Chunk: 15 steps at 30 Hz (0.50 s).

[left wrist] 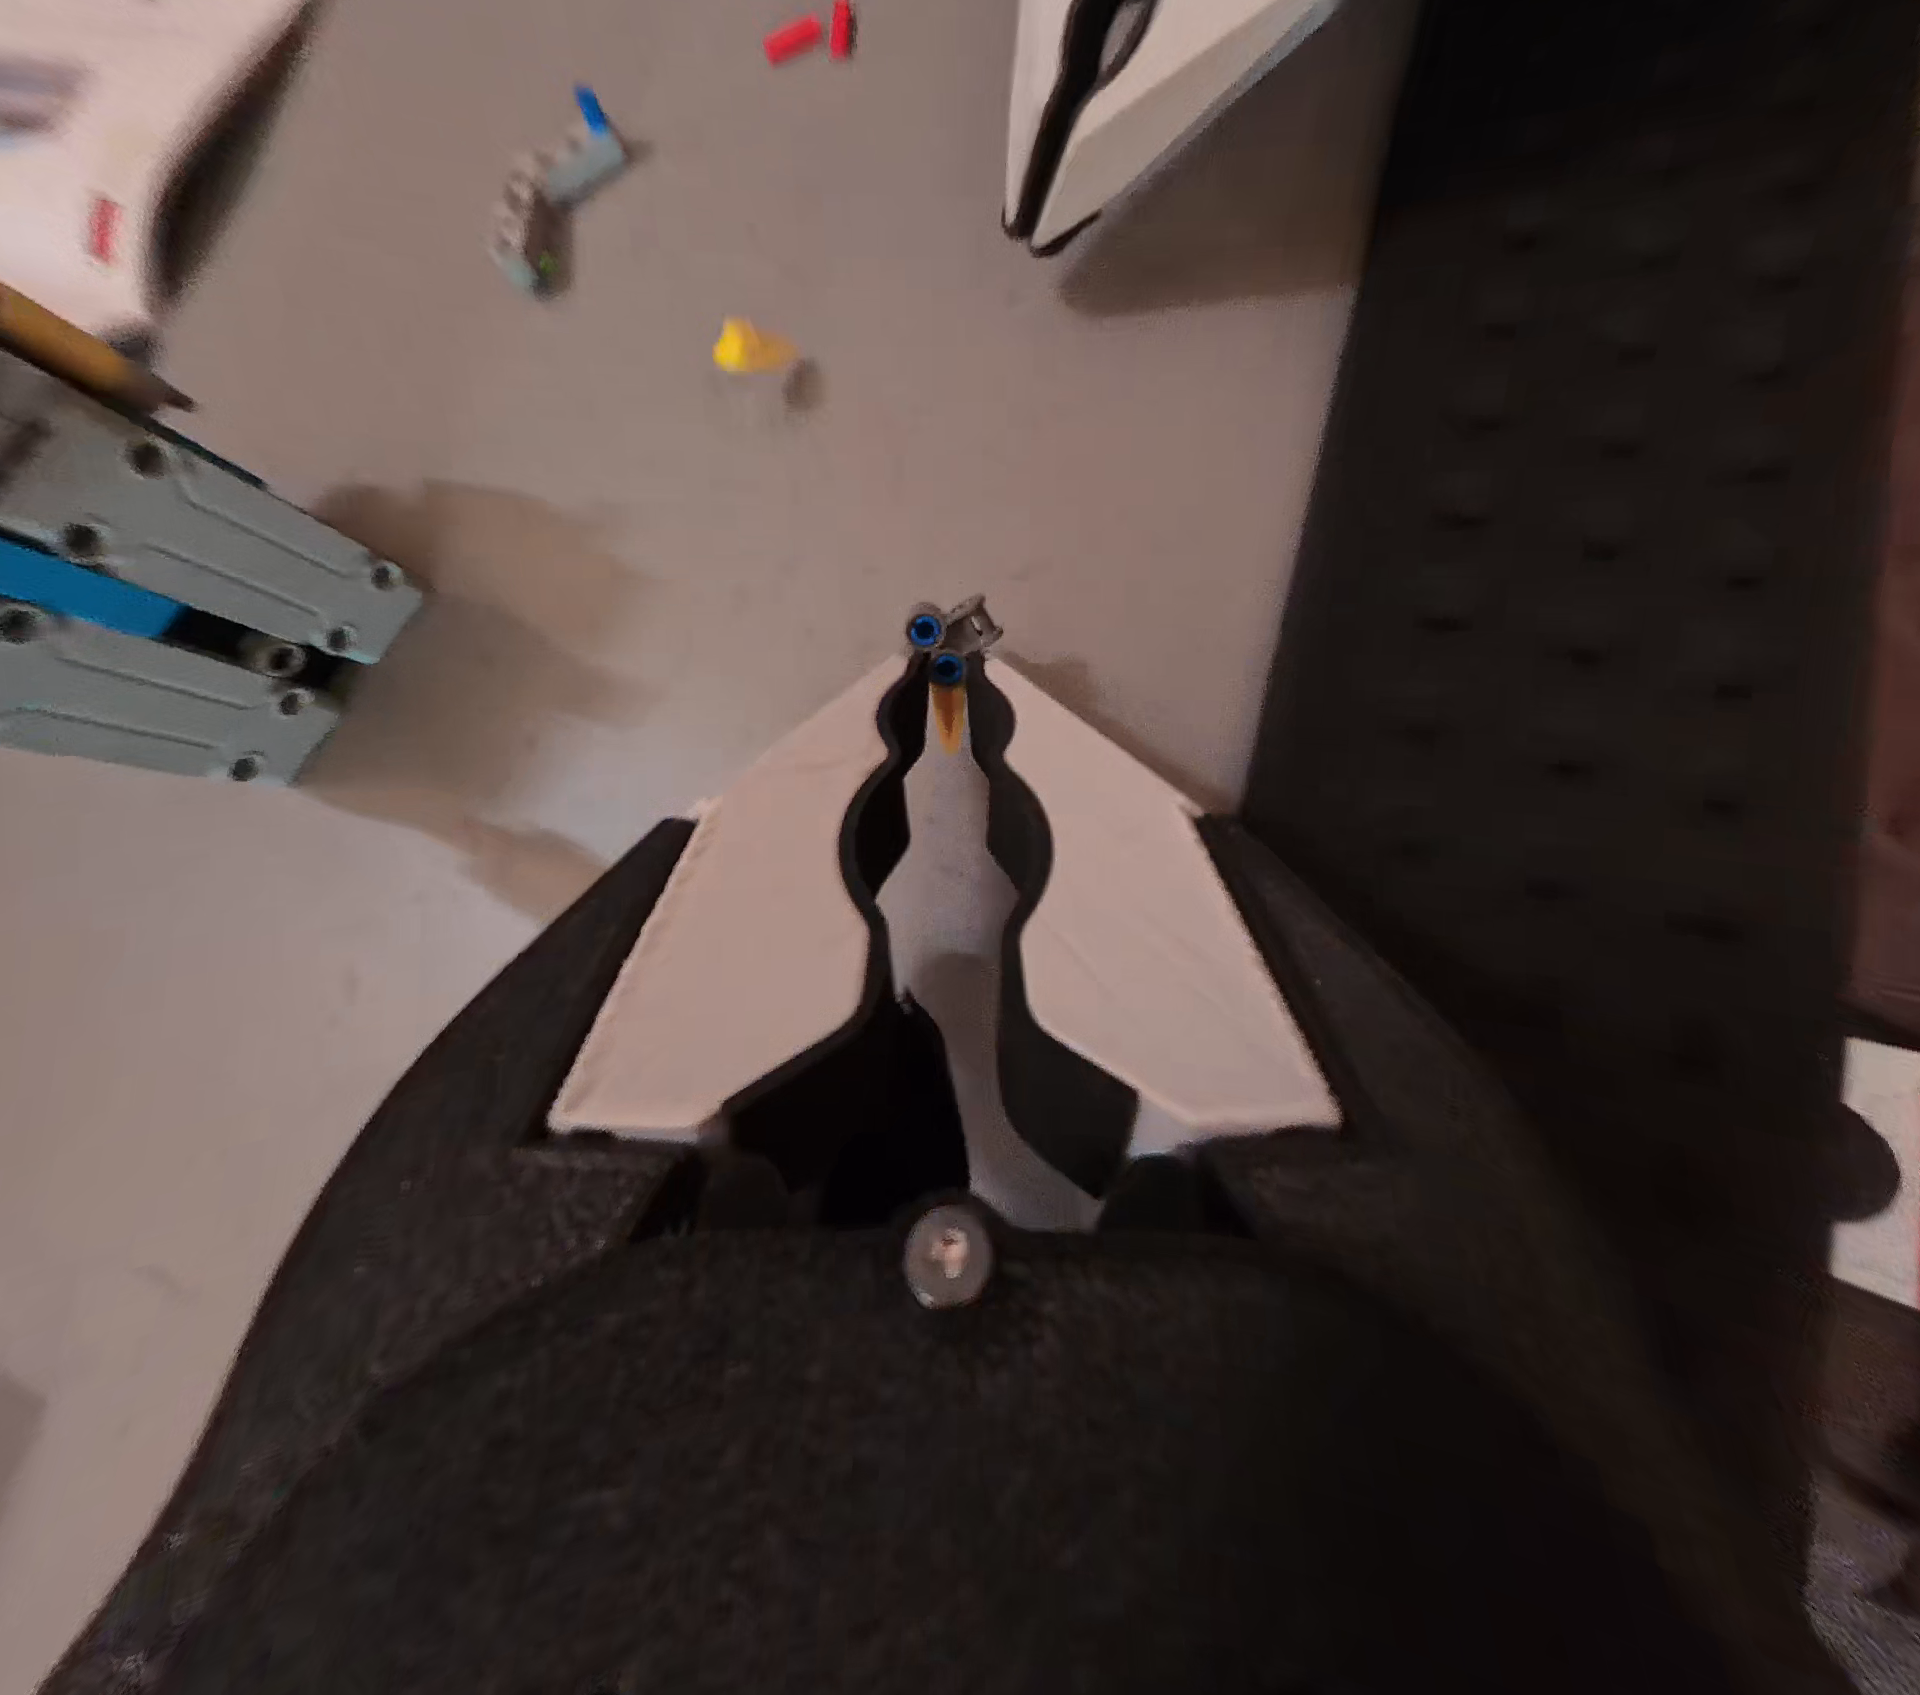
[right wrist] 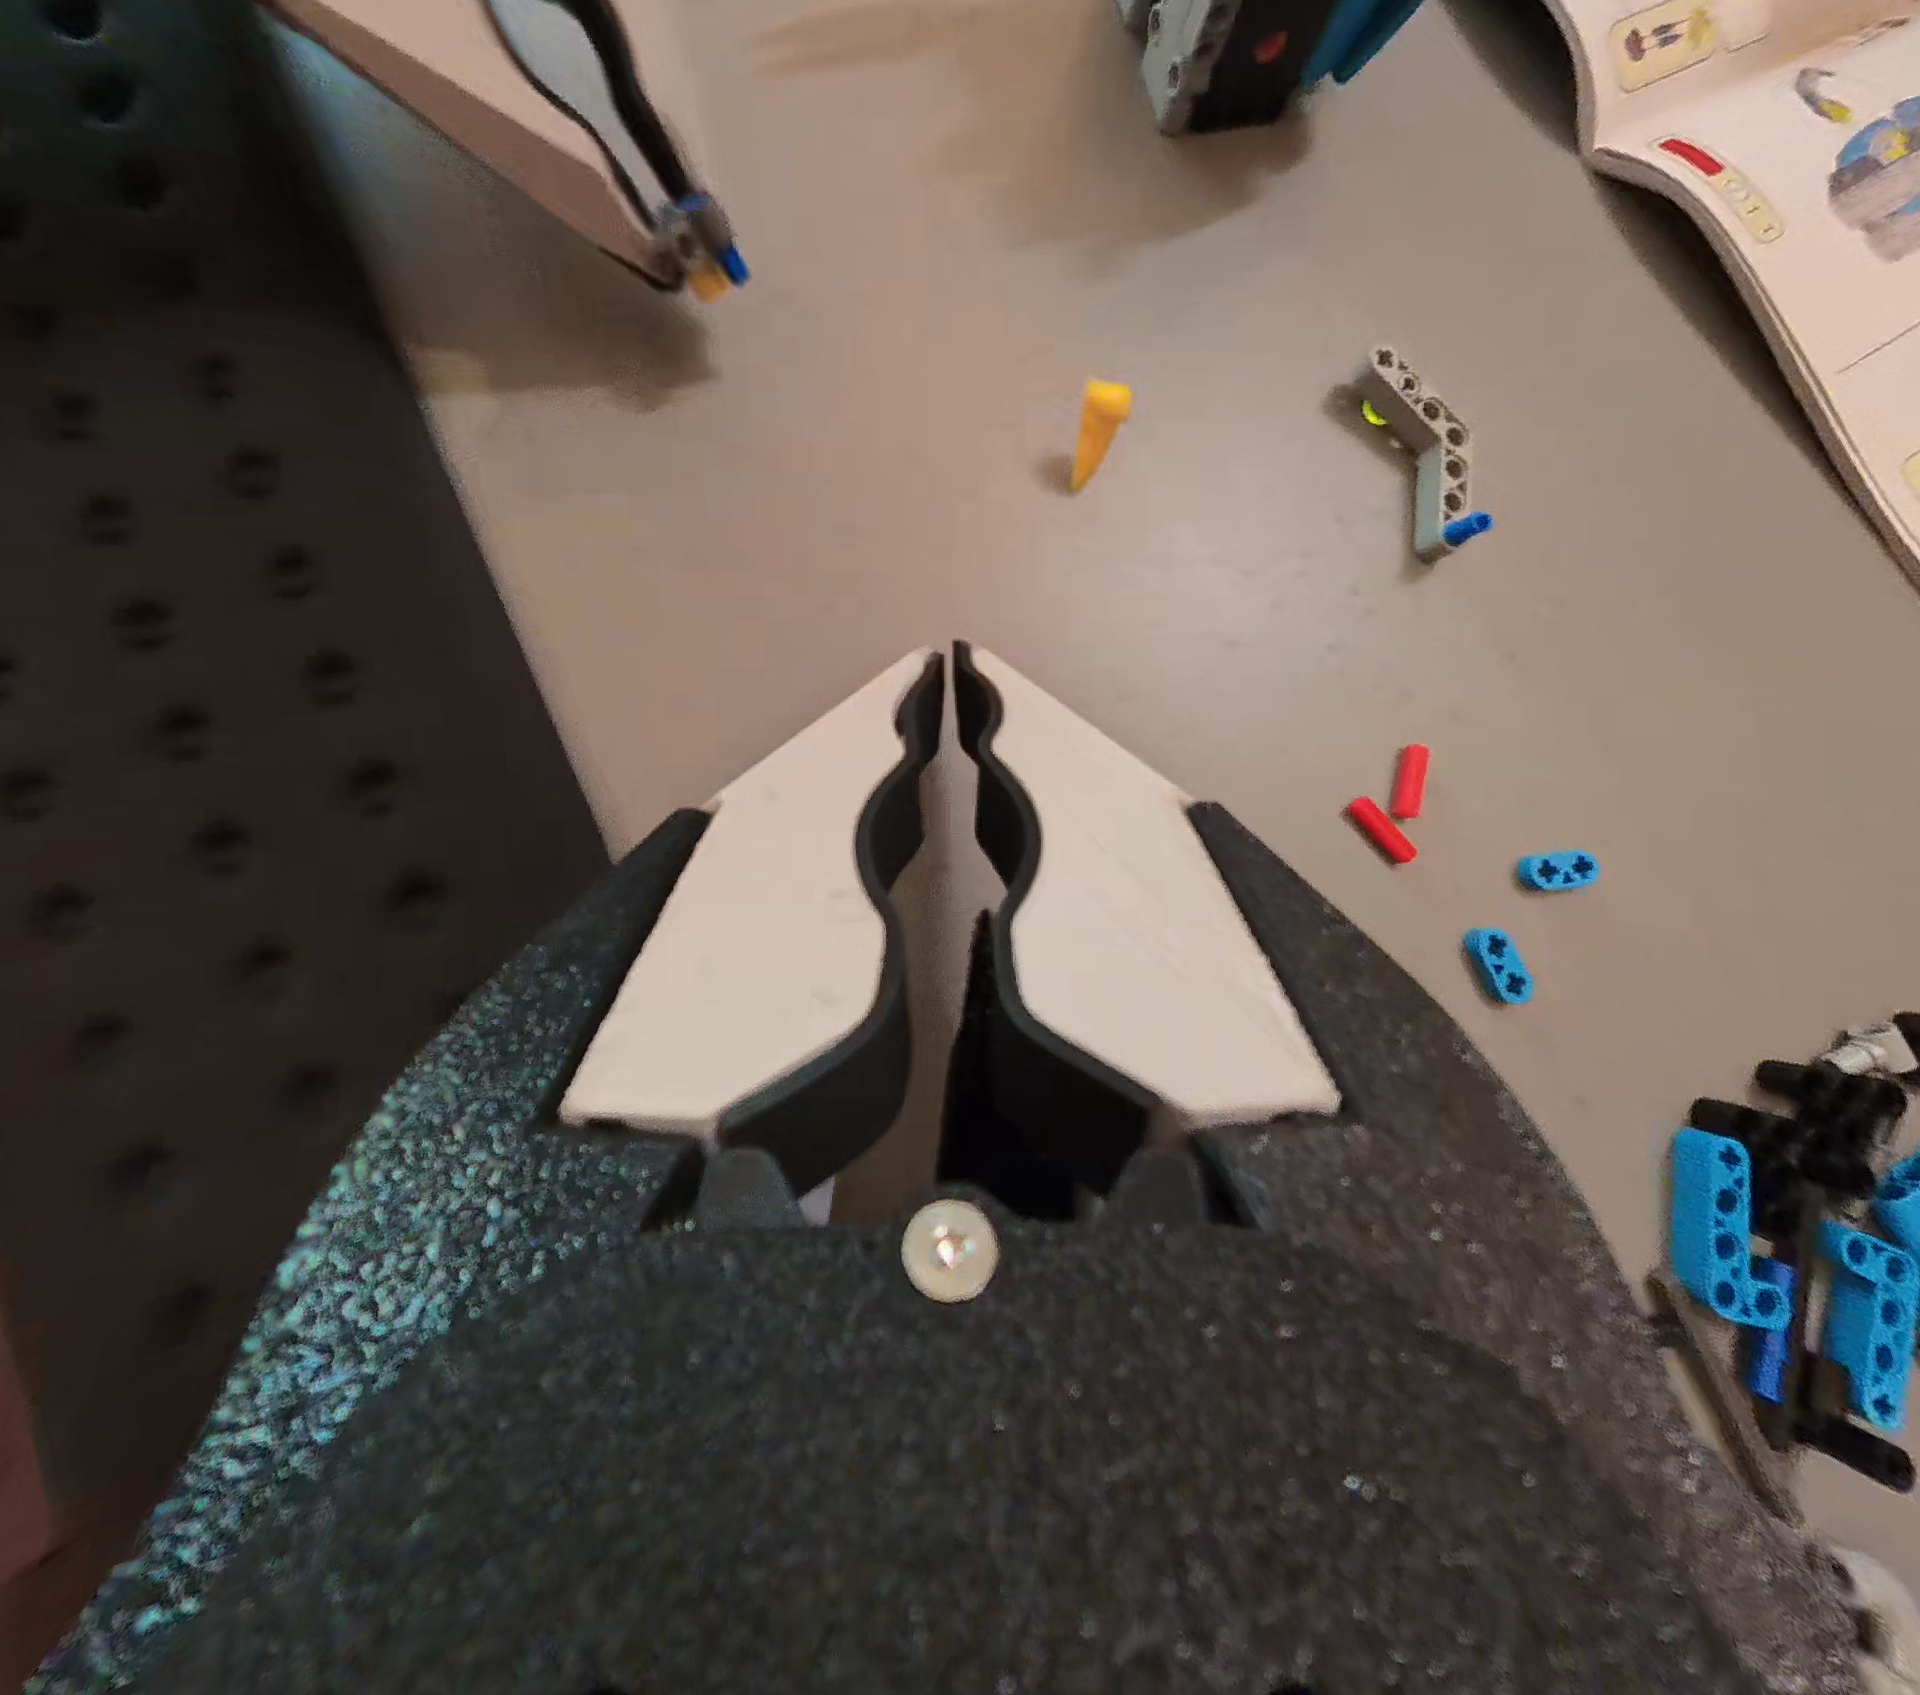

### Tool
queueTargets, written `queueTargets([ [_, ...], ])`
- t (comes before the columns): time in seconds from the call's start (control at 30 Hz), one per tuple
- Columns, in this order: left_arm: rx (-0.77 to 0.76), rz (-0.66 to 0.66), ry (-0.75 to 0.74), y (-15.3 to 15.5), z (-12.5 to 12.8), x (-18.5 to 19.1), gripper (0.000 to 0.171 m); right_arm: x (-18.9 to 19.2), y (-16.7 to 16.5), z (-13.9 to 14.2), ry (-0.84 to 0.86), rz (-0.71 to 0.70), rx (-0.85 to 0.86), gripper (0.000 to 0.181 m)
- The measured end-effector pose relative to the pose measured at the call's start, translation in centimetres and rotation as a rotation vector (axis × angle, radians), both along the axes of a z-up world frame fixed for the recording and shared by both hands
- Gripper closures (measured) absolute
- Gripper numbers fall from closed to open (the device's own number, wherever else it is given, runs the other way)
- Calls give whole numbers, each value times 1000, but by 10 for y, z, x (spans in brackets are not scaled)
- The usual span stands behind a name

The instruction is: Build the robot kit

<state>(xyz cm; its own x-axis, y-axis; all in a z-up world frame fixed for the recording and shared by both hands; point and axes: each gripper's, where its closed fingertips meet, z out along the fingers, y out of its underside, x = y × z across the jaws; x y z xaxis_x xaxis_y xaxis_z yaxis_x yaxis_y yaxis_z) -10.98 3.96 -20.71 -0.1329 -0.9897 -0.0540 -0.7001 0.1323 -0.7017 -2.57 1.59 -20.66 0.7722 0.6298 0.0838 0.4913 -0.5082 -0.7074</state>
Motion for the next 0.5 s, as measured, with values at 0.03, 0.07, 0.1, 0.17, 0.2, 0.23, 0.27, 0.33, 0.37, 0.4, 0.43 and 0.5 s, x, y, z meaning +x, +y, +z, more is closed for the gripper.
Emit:
queueTargets([
  [0.03, -16, 1, 22, 5, -7, 4, 165, 2, 1, -3, 1, -4, 16, 179],
  [0.07, -31, 0, 30, 8, -12, 8, 165, 6, 2, -6, -18, -16, 23, 178],
  [0.1, -54, 4, 25, 9, -13, 12, 165, 10, 2, -8, -28, -27, 20, 175],
  [0.17, -78, 14, 16, 10, -13, 19, 165, 11, 3, -5, 7, -40, 21, 172],
  [0.2, -65, 13, 14, 10, -13, 21, 165, 12, 3, -4, 23, -48, 24, 170],
  [0.23, -51, 14, 9, 10, -13, 22, 165, 12, 3, -2, 40, -49, 23, 168],
  [0.27, -52, 16, 3, 8, -13, 23, 165, 12, 3, -1, 55, -49, 21, 166],
  [0.33, -58, 24, -14, 4, -13, 27, 165, 12, 3, 0, 71, -50, 21, 166],
  [0.37, -43, 28, -20, 3, -14, 28, 165, 11, 2, 0, 75, -47, 21, 166],
  [0.4, -24, 33, -23, 3, -14, 28, 165, 11, 2, 0, 76, -44, 19, 166],
  [0.43, -11, 38, -26, 3, -13, 27, 165, 11, 2, 0, 75, -43, 18, 166],
  [0.5, -1, 54, -30, 4, -13, 27, 165, 11, 2, -1, 70, -42, 16, 166],
])
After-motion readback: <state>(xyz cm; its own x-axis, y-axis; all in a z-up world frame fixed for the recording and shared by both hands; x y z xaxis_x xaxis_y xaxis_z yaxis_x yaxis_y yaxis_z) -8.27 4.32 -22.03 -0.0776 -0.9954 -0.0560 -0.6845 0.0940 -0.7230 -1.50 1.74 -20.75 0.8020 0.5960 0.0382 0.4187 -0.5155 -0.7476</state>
